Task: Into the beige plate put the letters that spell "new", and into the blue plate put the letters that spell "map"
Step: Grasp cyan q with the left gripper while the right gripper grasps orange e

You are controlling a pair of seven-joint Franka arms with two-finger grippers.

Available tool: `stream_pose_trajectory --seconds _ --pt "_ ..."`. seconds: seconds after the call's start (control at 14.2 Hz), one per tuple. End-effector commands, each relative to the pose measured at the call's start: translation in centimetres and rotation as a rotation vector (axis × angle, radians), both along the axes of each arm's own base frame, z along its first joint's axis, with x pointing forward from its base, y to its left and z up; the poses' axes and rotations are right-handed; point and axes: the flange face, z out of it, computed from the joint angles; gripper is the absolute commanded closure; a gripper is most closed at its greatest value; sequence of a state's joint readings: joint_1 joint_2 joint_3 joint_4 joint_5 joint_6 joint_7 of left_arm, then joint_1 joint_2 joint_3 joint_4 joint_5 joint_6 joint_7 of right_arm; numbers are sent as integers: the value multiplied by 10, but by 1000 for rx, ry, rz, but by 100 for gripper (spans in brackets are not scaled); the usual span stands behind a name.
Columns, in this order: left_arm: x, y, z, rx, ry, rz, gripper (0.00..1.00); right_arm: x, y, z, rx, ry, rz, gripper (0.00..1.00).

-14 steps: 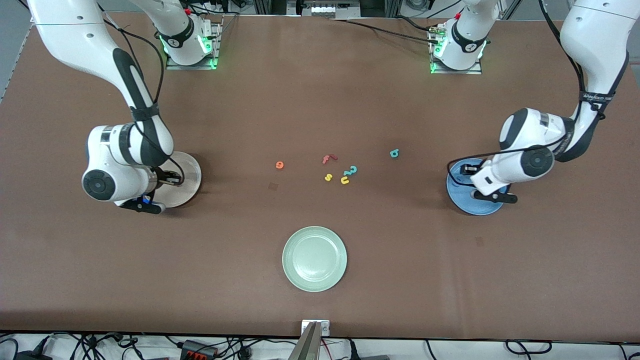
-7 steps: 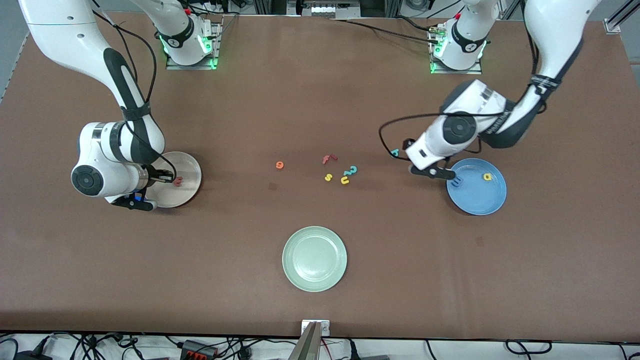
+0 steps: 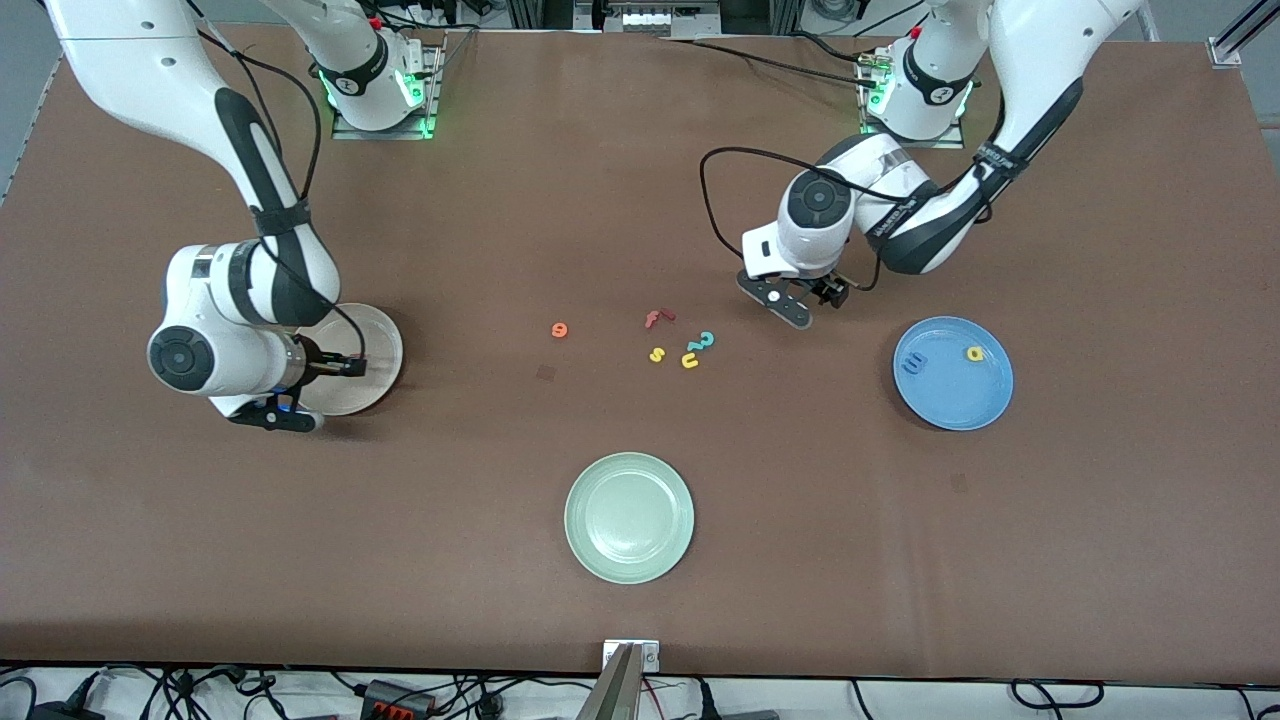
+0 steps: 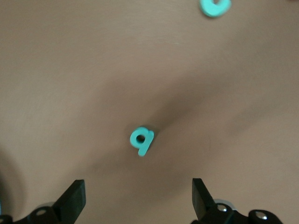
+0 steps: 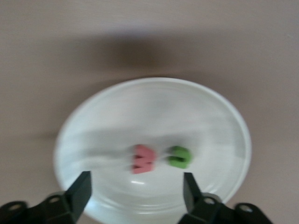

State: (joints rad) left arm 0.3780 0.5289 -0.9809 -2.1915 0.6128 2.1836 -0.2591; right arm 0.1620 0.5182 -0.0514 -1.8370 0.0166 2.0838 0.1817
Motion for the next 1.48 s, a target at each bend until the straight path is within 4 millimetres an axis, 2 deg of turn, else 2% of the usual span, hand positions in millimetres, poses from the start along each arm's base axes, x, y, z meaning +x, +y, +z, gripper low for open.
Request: stream_pose_trajectory --seconds 0.0,0.21,0.28,0.35,0.42,0.63,0.7,0.92,1.06,1.2,1.27,1.41 --pt "-7 -13 -12 -11 -26 -177 0 -4 68 15 44 -48 93 0" --pt "-6 -10 -26 -24 -40 -304 0 -21 138 6 78 -64 141 0" --pt "-2 -7 -32 -59 -42 -341 3 -29 156 2 95 -53 111 0" --pt "-3 -10 -36 -88 -36 -364 6 -40 180 0 89 -49 105 0" --pt "-4 -13 -38 -98 -53 -401 11 -47 197 -2 77 -48 81 0" --pt "-1 -3 -51 -81 -64 -448 15 -80 264 -30 50 -81 4 1" --pt "-1 0 -54 -77 -60 -446 16 -87 277 -38 47 -99 -22 1" --pt "-2 1 -56 -73 -54 -452 25 -89 284 -49 42 -116 -74 1" --pt "-1 3 -58 -69 -53 -441 53 -100 293 -52 26 -106 -98 2" --pt "1 7 -58 -66 -52 -429 76 -105 300 -53 15 -107 -137 4" --pt "1 7 -58 -61 -51 -431 83 -108 304 -53 14 -110 -146 6" --pt "3 8 -54 -57 -59 -424 89 -112 310 -53 12 -112 -148 10"
